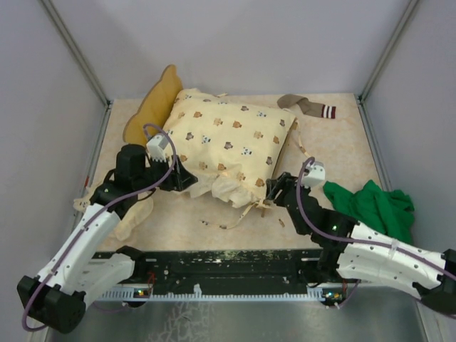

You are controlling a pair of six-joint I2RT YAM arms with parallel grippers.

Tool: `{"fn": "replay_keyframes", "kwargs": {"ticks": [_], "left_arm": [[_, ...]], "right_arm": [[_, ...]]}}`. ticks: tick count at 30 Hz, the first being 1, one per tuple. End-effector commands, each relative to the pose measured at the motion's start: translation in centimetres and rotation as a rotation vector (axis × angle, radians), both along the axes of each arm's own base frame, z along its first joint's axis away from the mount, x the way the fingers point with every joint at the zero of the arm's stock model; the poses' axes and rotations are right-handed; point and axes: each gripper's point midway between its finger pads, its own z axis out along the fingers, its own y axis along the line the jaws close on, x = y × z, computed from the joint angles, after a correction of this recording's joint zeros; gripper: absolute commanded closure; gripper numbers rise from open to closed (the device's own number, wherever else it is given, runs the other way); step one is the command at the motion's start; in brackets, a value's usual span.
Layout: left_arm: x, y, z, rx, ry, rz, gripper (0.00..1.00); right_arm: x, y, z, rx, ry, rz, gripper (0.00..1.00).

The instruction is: Set up the pet bed

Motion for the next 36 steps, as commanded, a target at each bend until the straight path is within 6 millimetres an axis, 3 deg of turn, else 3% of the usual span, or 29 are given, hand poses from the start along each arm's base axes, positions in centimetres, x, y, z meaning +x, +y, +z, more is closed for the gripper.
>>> {"fn": "replay_keyframes", "kwargs": {"ticks": [1,5,10,15,19,26,33,36], "left_arm": [[1.9,0.8,1.6,0.07,-0.12,0.023,0.28],[2.0,0.4,0.9,0.1,-0.113,-0.031,0.28],[1.4,-0.4,0.3,0.075,-0.109,-0.082,0.3],[1.0,-0.7,-0.3,0.06,-0.103,-0.11,0.31],[0.1,-1.9,0.3,0.016,-0.132,-0.195,0.39],[-1.9,-4.3,2.7,0.042,-0.262,-0.348,0.37],[-4.4,-7.5,4.4,0.002,-0.408,-0.49,0.37],[-4.9,-8.2,4.5,-0.021,-0.43,-0.539,0.37]], "right_arm": [[1.3,-0.1,-1.2,0.034,0.045,0.08,0.47],[3.1,-1.4,-3.5,0.053,0.14,0.008,0.53],[4.4,0.1,-4.8,0.057,0.183,0.027,0.53],[5.5,0.0,-7.3,0.045,0.239,-0.016,0.58],[5.9,0.4,-8.6,-0.003,0.249,0.008,0.67],[5.0,1.5,-10.4,-0.18,0.227,0.214,0.84],[5.8,1.5,-8.7,-0.228,0.124,0.411,0.92],[5.1,1.9,-8.8,-0.266,0.122,0.492,0.95]]}}
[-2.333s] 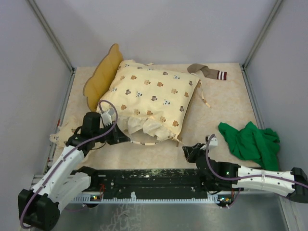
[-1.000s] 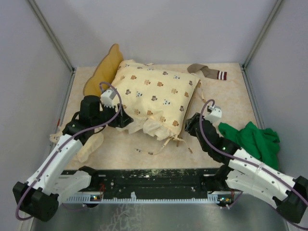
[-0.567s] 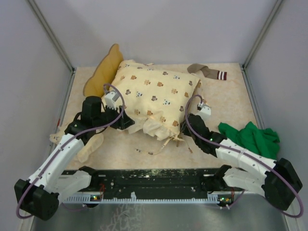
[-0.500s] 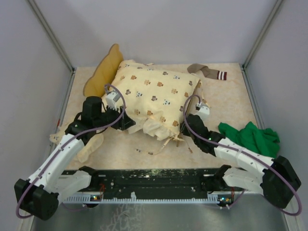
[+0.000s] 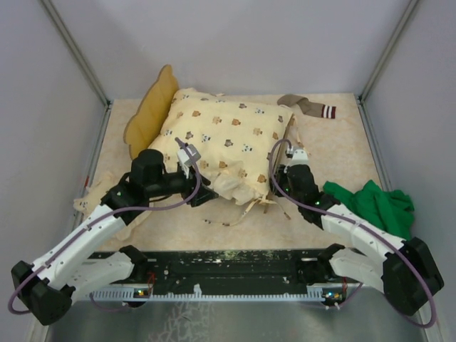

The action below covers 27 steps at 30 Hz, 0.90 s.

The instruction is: Set up the pet bed

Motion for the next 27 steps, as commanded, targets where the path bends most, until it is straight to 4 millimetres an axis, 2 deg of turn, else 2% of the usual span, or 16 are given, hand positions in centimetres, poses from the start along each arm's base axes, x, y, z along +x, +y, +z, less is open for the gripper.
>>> {"fn": "replay_keyframes", "kwargs": {"ticks": [1,4,7,10,15,17,20,23,27], "left_arm": [[-0.4,-1.3,2.0,-0.064,-0.112,-0.09,0.38],[-0.5,-1.4,2.1,-0.052,-0.132,-0.108,0.38],[-0.8,-1.6,2.1,-0.059,-0.17,-0.146,0.39],[-1.6,-2.0,1.8,-0.071,-0.207,-0.221,0.4],[-1.0,-2.6,1.5,-0.082,-0.281,-0.242,0.39],[-0.4,-3.0,1.0,-0.063,-0.266,-0.246,0.39],[1.0,-3.3,-0.4,0.016,-0.215,-0.228,0.41],[2.0,-3.4,-1.7,0.045,-0.176,-0.182,0.4],[4.1,-2.6,-3.2,0.088,-0.088,-0.013,0.36]], "right_arm": [[-1.4,2.5,1.0,-0.04,-0.06,0.287,0.96],[-1.8,1.9,0.5,-0.078,-0.057,0.304,0.98],[-1.3,1.5,1.2,-0.105,-0.084,0.299,0.99],[-0.4,1.9,2.2,-0.102,-0.107,0.343,0.99],[2.7,0.9,3.4,-0.136,-0.134,0.324,0.99],[4.0,0.4,4.7,-0.128,-0.139,0.298,0.98],[5.0,-0.5,5.6,-0.15,-0.136,0.241,0.93],[5.5,-1.4,6.2,-0.154,-0.098,0.163,0.83],[4.4,-2.1,6.4,-0.116,0.043,0.074,0.7]]}}
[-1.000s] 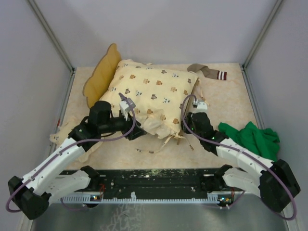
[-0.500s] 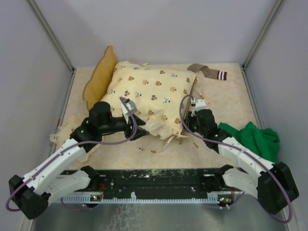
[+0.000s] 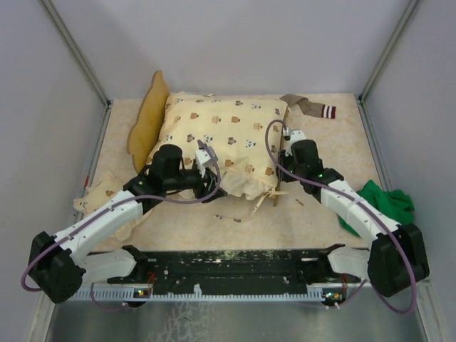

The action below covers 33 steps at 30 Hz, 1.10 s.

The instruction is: Set up the pet bed

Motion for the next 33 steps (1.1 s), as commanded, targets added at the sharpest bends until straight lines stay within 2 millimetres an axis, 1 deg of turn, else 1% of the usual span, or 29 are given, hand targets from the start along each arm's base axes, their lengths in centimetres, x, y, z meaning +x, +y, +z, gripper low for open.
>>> {"fn": "replay_keyframes", "kwargs": {"ticks": [1,3,5,6,7,8,10,11,12,13,14,15,16,17,19,22,25,28,30,32,33], "left_arm": [[2.0,0.6,-0.1,0.021,0.042,0.159,0.36],[2.0,0.7,-0.8,0.023,0.081,0.187,0.36],[2.1,1.0,-1.8,0.03,0.121,0.228,0.37],[2.1,1.2,-2.2,0.033,0.141,0.251,0.38],[2.2,1.5,-2.7,0.038,0.157,0.276,0.39],[2.1,1.7,-3.1,0.042,0.177,0.296,0.4],[2.2,2.2,-3.9,0.048,0.204,0.342,0.4],[2.2,2.4,-4.3,0.05,0.213,0.362,0.4],[2.2,2.7,-4.7,0.054,0.22,0.38,0.4],[2.3,2.9,-5.1,0.059,0.226,0.398,0.39],[2.3,3.0,-5.3,0.063,0.233,0.406,0.39],[2.2,3.1,-5.4,0.068,0.239,0.41,0.38],[2.1,3.2,-5.7,0.075,0.251,0.415,0.38],[2.3,3.5,-6.0,0.084,0.251,0.44,0.38],[2.6,4.2,-6.8,0.096,0.25,0.484,0.37],[2.8,4.7,-7.3,0.082,0.235,0.521,0.35],[3.3,5.2,-7.5,0.071,0.221,0.565,0.34],[3.8,5.6,-7.5,0.075,0.209,0.601,0.34],[4.1,6.1,-7.8,0.085,0.201,0.632,0.34],[4.3,6.5,-8.1,0.09,0.197,0.661,0.34],[4.3,6.7,-8.4,0.092,0.199,0.669,0.35]], "right_arm": [[0.5,0.2,5.1,0.088,-0.008,-0.096,0.68],[-0.6,-0.6,5.0,0.118,0.028,-0.182,0.68],[-1.8,-1.2,5.3,0.164,0.034,-0.252,0.68],[-2.4,-1.5,5.9,0.194,0.024,-0.282,0.68],[-2.9,-1.5,5.9,0.22,0.033,-0.302,0.68],[-3.6,-1.3,6.7,0.261,0.022,-0.304,0.68],[-5.0,0.3,7.5,0.328,0.006,-0.276,0.66],[-5.6,1.3,7.8,0.355,-0.006,-0.262,0.62],[-6.4,2.2,8.0,0.38,-0.016,-0.251,0.54],[-6.9,2.7,7.8,0.399,-0.025,-0.263,0.48],[-7.5,3.5,7.7,0.429,-0.029,-0.266,0.46],[-8.2,4.3,7.1,0.457,-0.026,-0.262,0.45],[-8.4,5.2,7.0,0.502,-0.039,-0.257,0.45],[-8.9,6.0,5.8,0.52,-0.026,-0.256,0.45],[-9.7,7.6,5.0,0.559,-0.009,-0.252,0.45],[-10.0,9.0,4.2,0.55,-0.02,-0.269,0.45],[-9.8,10.7,3.9,0.571,-0.034,-0.265,0.44],[-9.1,11.1,2.8,0.548,-0.044,-0.303,0.43],[-8.5,11.0,2.6,0.541,-0.071,-0.321,0.43],[-8.0,11.4,3.0,0.56,-0.105,-0.311,0.46],[-7.9,11.6,3.3,0.562,-0.12,-0.296,0.5]]}}
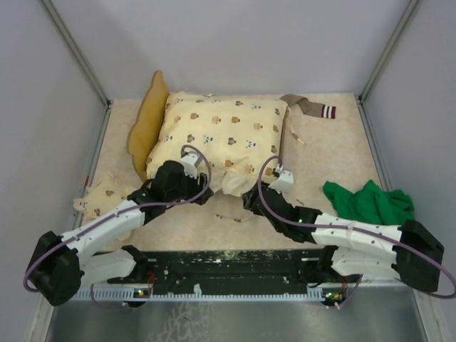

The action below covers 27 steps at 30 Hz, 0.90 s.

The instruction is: Set up the pet bed

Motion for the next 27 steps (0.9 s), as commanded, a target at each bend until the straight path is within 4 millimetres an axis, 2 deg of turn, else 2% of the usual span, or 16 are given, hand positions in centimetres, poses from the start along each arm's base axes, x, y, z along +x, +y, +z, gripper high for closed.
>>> {"fn": "replay_keyframes", "kwargs": {"ticks": [1,4,6,7,9,10,11,14,19,26,27], "left_arm": [[1.0,0.8,0.1,-0.006,-0.048,0.082,0.35],[1.2,1.3,-0.5,0.014,-0.058,0.105,0.39],[1.7,2.0,-1.0,0.054,-0.072,0.13,0.5],[2.0,2.5,-1.2,0.078,-0.079,0.153,0.6],[2.6,3.5,-1.5,0.116,-0.091,0.207,0.86],[2.8,3.9,-1.7,0.132,-0.097,0.22,0.95],[3.0,4.1,-1.7,0.141,-0.102,0.229,0.99],[3.2,4.4,-1.7,0.144,-0.103,0.237,1.0],[3.7,5.6,-1.9,0.159,-0.101,0.278,1.0],[4.5,7.7,-1.5,0.158,-0.099,0.343,1.0],[4.9,8.2,-0.9,0.148,-0.104,0.364,1.0]], "right_arm": [[1.9,1.4,3.6,0.11,-0.135,-0.042,0.55],[1.7,1.2,3.4,0.082,-0.135,-0.027,0.77],[1.3,0.3,3.1,0.048,-0.121,-0.025,0.94],[0.9,-0.2,3.0,0.032,-0.112,-0.019,0.99],[0.0,-1.0,3.2,0.005,-0.113,0.029,1.0],[-0.5,-1.3,3.2,-0.008,-0.106,0.053,1.0],[-1.1,-1.8,3.1,-0.02,-0.096,0.074,1.0],[-2.7,-3.4,1.9,-0.072,-0.065,0.128,1.0],[-4.5,-4.0,0.8,-0.115,-0.068,0.261,1.0],[-4.7,-6.5,0.4,-0.212,-0.013,0.239,1.0],[-4.6,-7.6,0.1,-0.253,0.015,0.199,1.0]]}}
